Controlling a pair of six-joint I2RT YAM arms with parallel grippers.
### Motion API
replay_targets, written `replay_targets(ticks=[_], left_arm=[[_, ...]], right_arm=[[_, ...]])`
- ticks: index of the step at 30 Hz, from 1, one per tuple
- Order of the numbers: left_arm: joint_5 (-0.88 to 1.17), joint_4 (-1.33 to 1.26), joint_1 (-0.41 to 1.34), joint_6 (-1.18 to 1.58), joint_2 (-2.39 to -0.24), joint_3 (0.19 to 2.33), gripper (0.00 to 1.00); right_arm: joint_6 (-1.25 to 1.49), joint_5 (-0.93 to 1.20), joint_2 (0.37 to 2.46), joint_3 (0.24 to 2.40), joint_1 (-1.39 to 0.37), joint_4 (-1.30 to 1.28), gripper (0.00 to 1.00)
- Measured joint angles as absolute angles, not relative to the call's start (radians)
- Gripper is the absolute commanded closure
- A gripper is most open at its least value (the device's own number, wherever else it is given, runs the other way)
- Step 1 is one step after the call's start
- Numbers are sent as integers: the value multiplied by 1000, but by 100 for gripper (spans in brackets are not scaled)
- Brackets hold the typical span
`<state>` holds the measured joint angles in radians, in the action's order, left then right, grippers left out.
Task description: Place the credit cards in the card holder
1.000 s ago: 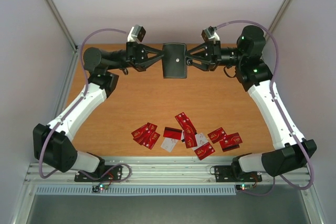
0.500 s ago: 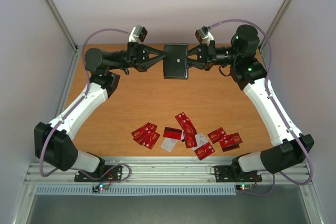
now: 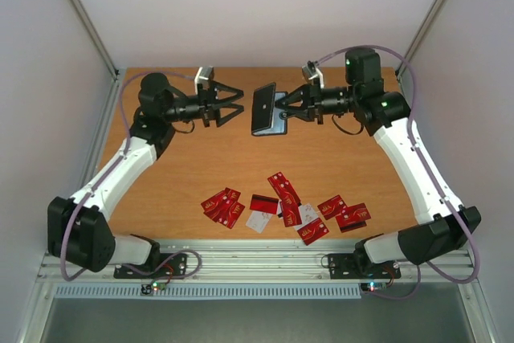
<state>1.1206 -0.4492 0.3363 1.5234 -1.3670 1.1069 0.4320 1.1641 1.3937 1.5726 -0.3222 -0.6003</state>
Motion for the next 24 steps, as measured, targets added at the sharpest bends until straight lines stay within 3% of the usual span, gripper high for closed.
replay_targets(ticks=[3, 6, 7, 15, 24], left_arm=[[1057, -144, 279, 1293, -1335, 1096, 14], [899, 267, 245, 963, -1317, 1113, 8], [894, 283, 241, 949, -1317, 1113, 8], [610, 754, 264, 498, -1317, 1129, 12], [492, 779, 377, 386, -1405, 1176, 29]], right_arm=[[340, 1066, 1425, 1587, -324, -767, 99], [260, 958, 1495, 1599, -336, -900, 99], [239, 923, 1526, 1606, -345, -935, 99], [153, 651, 1883, 1763, -455, -1142, 99], [134, 585, 2162, 1991, -529, -1187, 99]])
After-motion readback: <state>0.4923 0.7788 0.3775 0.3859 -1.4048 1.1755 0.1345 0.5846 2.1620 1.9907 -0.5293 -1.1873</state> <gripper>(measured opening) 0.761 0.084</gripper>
